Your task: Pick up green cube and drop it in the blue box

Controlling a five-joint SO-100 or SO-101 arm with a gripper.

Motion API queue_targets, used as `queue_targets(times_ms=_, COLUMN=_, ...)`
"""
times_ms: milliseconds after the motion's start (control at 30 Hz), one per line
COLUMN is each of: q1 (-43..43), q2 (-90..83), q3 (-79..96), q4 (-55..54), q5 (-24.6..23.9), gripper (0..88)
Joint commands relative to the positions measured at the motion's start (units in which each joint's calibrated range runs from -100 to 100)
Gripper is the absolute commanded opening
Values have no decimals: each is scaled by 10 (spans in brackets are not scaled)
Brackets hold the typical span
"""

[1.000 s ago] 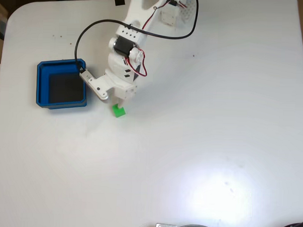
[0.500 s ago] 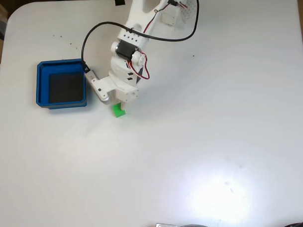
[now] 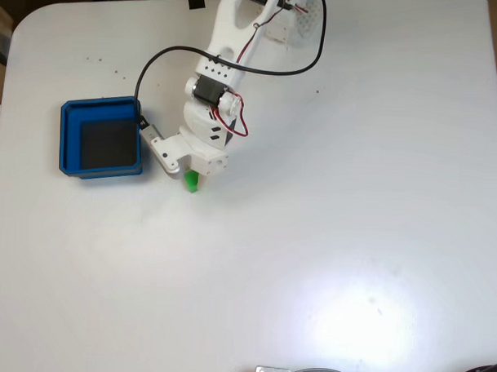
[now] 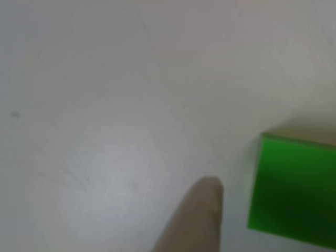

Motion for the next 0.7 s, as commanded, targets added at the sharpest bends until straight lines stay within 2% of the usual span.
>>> queue_targets(times_ms=0, q1=2, q2=-8, q3=-35, q4=-13, q5=1, gripper=261)
queue_targets(times_ms=667, q1=4, q2=14, q3=-35, q4=-13, q5=5, gripper=259)
